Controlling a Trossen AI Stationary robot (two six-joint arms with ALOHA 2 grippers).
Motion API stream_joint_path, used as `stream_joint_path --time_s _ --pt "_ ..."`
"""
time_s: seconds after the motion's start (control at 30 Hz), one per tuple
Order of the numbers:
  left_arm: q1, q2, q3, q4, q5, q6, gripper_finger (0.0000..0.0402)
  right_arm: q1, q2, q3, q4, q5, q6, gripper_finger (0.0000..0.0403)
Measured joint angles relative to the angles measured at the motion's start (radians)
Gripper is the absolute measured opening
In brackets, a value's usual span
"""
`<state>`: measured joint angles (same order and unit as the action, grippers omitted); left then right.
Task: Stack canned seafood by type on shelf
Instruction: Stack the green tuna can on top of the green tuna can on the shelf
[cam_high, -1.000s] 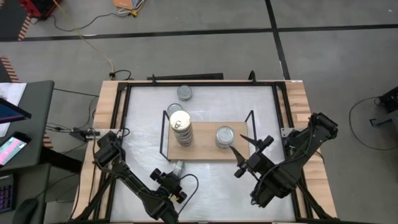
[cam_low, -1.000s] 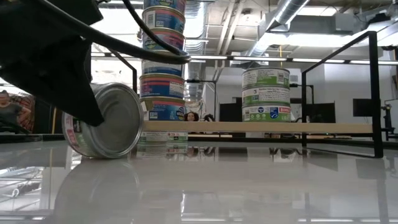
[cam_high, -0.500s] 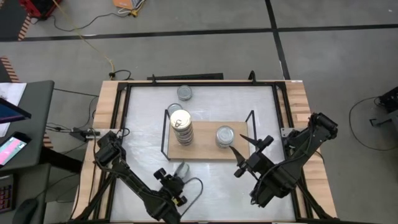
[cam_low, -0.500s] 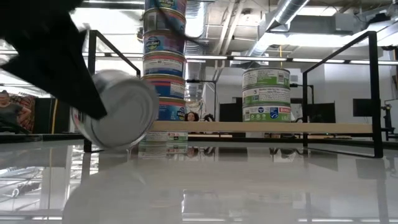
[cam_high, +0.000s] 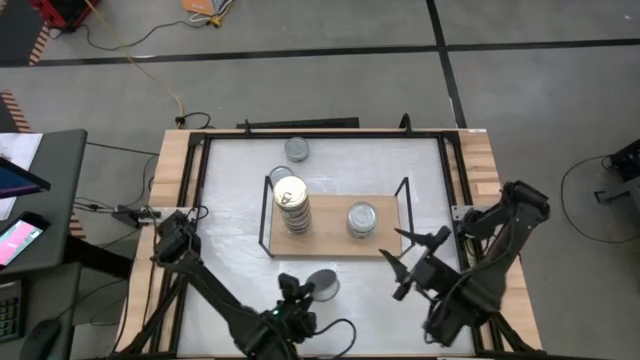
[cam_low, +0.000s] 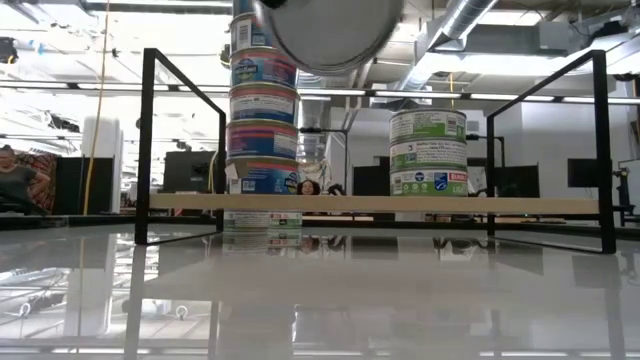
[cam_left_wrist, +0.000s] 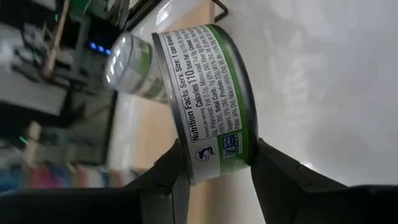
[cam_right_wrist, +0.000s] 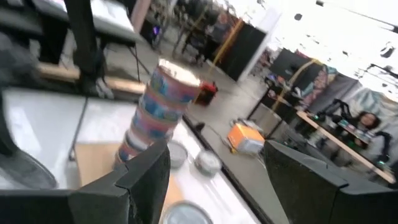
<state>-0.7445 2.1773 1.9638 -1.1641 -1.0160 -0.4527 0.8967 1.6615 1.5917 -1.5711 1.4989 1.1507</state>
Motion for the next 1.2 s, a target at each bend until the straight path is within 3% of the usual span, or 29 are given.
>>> stream_joint_path --time_s 0.17,0.3,0.53,0.73,1.03,1.2 --pt "0.090 0.000 0.010 0.006 0.005 0.231 0.0132 0.043 -0.069 0.000 0.001 0.066 -0.004 0.0290" --pt "0.151 0.000 0.010 0.035 -0.049 0.419 0.0133 0.068 -0.128 0.000 -0.001 0.068 0.034 0.0290" --pt "0.251 0.000 0.010 0.206 -0.086 0.790 0.0133 0.107 -0.119 0.000 0.000 0.068 0.076 0.0290" --pt "0.329 0.000 0.010 0.354 -0.069 1.011 0.0133 0.119 -0.120 0.000 0.000 0.069 0.079 0.0290" --pt "0.405 0.000 0.010 0.369 -0.058 1.098 0.0133 0.171 -0.120 0.000 0.000 0.067 0.089 0.0290" --pt "0.437 -0.002 0.012 0.375 0.018 1.137 0.0133 0.191 -0.120 0.000 0.000 0.069 0.090 0.0290"
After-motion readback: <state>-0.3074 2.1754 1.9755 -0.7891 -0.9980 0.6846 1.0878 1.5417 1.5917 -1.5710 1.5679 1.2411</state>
